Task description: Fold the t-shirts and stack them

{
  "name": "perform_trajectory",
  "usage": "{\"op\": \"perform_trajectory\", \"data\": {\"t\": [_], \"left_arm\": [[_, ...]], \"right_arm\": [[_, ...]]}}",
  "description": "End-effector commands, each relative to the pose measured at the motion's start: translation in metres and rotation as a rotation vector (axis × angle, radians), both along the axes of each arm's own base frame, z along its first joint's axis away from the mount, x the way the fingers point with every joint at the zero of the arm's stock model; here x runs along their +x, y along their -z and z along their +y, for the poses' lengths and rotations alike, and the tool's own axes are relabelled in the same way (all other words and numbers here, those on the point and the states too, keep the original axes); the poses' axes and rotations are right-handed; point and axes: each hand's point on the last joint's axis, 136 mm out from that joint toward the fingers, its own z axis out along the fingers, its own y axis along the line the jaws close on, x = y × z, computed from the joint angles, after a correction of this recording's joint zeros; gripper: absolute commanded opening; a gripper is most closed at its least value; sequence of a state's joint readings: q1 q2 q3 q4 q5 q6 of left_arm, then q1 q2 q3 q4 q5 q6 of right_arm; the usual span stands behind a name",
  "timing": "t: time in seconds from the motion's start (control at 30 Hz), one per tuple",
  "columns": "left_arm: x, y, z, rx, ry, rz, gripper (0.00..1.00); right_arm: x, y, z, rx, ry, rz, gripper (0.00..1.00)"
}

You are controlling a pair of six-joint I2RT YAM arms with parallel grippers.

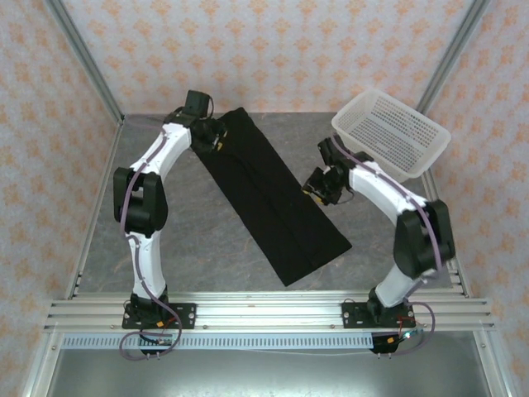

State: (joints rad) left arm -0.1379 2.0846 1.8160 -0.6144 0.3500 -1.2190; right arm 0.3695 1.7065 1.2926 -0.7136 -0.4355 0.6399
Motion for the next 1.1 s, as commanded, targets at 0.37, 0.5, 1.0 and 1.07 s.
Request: {"op": "perform_trajectory", "data": {"t": [0.37,0.5,1.0,1.07], "left_arm": [[0.037,0.128,0.021,0.083,-0.11,0.199,0.27],[0.043,0.147,-0.009,0.075,0.019,0.204,0.26],[0.088,0.169,-0.123,-0.079,0.238,0.042,0.27],[0.095,0.165,-0.122,-0.086,0.224,0.02,0.3]], "right_arm": [[0.037,0.094,0.018,-0.076,-0.096,0.128,0.33],[0.001,0.115,0.005,-0.072,0.011,0.23,0.3],[-0.066,0.122,-0.008,-0.033,0.284,0.273,0.29],[-0.062,0.122,-0.006,-0.034,0.289,0.264,0.3]]}}
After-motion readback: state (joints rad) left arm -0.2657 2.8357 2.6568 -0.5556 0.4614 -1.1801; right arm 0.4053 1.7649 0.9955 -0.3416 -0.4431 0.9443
